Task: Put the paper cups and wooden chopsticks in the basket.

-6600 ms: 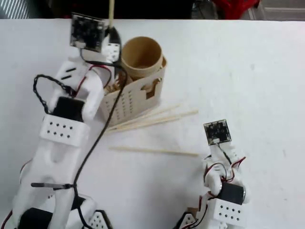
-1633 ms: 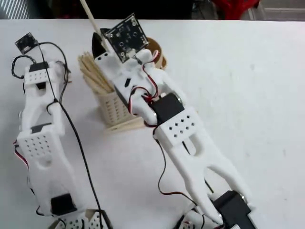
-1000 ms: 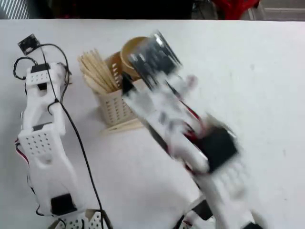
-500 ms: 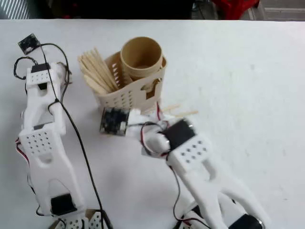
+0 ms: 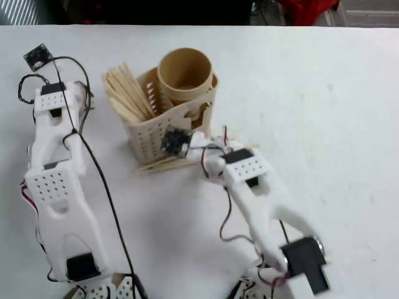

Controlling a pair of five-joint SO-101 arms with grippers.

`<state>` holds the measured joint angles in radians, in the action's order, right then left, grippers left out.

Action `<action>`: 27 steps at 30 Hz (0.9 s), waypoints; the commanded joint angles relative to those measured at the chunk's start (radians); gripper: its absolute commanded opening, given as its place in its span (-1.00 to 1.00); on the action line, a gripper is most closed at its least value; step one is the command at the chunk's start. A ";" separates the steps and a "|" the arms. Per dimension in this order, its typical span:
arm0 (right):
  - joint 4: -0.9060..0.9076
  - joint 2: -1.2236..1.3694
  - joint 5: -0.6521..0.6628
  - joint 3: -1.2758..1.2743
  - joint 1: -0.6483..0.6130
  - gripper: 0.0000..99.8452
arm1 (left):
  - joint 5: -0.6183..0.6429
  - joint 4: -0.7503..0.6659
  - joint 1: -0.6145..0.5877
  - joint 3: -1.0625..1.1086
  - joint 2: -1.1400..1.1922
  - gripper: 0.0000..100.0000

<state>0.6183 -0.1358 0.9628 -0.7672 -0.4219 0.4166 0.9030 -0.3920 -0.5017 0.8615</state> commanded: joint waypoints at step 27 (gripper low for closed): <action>0.024 0.148 0.028 0.086 0.047 -0.95 | -0.011 -0.017 -0.002 -0.048 -0.005 -0.71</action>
<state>0.5447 0.0560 0.9812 -0.6874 -0.3851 0.4150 0.9030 -0.3920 -0.5017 0.8615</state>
